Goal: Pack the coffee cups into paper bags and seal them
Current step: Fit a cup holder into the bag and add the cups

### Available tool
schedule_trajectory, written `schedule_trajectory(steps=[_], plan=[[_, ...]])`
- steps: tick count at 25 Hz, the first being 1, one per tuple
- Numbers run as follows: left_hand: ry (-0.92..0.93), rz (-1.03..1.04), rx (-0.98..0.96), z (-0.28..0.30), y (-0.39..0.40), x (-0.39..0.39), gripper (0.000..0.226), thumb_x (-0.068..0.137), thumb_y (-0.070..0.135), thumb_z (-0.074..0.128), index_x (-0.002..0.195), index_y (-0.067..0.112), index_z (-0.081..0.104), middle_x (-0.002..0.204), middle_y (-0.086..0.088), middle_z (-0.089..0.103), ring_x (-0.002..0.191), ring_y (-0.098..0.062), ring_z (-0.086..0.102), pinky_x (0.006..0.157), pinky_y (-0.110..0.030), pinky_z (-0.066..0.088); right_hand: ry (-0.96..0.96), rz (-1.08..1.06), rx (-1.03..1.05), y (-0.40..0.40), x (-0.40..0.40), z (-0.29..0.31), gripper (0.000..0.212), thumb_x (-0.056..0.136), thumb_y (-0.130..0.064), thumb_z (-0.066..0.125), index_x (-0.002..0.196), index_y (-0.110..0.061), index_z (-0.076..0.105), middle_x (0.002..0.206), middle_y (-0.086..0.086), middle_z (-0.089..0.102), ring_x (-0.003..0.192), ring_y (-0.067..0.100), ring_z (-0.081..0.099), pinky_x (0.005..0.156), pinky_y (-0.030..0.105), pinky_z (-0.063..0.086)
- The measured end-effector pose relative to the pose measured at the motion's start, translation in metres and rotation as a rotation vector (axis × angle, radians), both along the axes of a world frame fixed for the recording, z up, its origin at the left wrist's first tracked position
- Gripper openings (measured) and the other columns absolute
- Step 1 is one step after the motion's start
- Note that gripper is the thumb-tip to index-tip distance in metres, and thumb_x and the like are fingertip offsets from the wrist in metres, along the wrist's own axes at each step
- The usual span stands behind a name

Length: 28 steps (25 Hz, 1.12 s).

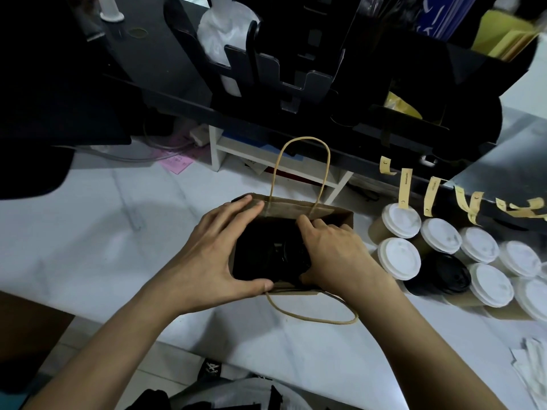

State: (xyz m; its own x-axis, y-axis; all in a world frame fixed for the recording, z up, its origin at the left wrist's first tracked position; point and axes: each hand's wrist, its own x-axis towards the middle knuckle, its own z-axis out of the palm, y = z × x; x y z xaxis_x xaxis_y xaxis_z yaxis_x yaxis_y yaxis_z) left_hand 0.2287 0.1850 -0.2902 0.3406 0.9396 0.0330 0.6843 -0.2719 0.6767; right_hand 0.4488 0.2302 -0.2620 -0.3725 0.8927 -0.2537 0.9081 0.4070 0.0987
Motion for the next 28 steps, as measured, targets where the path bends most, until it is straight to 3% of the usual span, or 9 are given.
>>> schedule_trajectory(steps=[12, 17, 24, 28], plan=[[0.005, -0.012, 0.000, -0.001, 0.001, 0.000, 0.113, 0.067, 0.069, 0.076, 0.155, 0.052, 0.007, 0.158, 0.037, -0.002, 0.147, 0.005, -0.001, 0.112, -0.029, 0.018, -0.066, 0.015, -0.008, 0.005, 0.003, -0.008, 0.093, 0.077, -0.053, 0.080, 0.148, -0.022, 0.028, 0.129, 0.002, 0.058, 0.111, 0.024, 0.062, 0.102, 0.038, 0.043], [-0.001, -0.009, -0.003, -0.001, 0.002, -0.001, 0.113, 0.067, 0.070, 0.075, 0.155, 0.052, 0.006, 0.158, 0.037, -0.002, 0.147, 0.005, -0.001, 0.112, -0.031, 0.020, -0.088, 0.003, -0.015, 0.008, 0.006, -0.007, 0.077, 0.081, -0.055, 0.075, 0.144, -0.027, 0.040, 0.130, 0.001, 0.055, 0.119, 0.024, 0.056, 0.107, 0.041, 0.038], [-0.011, -0.009, -0.010, -0.002, 0.003, -0.001, 0.112, 0.067, 0.070, 0.075, 0.155, 0.052, 0.007, 0.158, 0.037, -0.002, 0.147, 0.006, -0.001, 0.113, -0.031, 0.020, -0.205, 0.044, 0.031, 0.009, -0.004, -0.011, 0.036, 0.092, -0.037, 0.066, 0.124, -0.026, 0.055, 0.103, -0.006, 0.068, 0.099, 0.019, 0.066, 0.106, 0.043, 0.031], [-0.020, -0.008, -0.018, -0.002, 0.003, -0.003, 0.112, 0.067, 0.071, 0.075, 0.155, 0.053, 0.007, 0.158, 0.038, -0.002, 0.147, 0.007, -0.002, 0.113, -0.031, 0.020, -0.226, 0.037, 0.035, 0.011, -0.006, -0.013, 0.032, 0.091, -0.037, 0.067, 0.120, -0.027, 0.057, 0.100, -0.007, 0.070, 0.098, 0.019, 0.067, 0.107, 0.046, 0.031]])
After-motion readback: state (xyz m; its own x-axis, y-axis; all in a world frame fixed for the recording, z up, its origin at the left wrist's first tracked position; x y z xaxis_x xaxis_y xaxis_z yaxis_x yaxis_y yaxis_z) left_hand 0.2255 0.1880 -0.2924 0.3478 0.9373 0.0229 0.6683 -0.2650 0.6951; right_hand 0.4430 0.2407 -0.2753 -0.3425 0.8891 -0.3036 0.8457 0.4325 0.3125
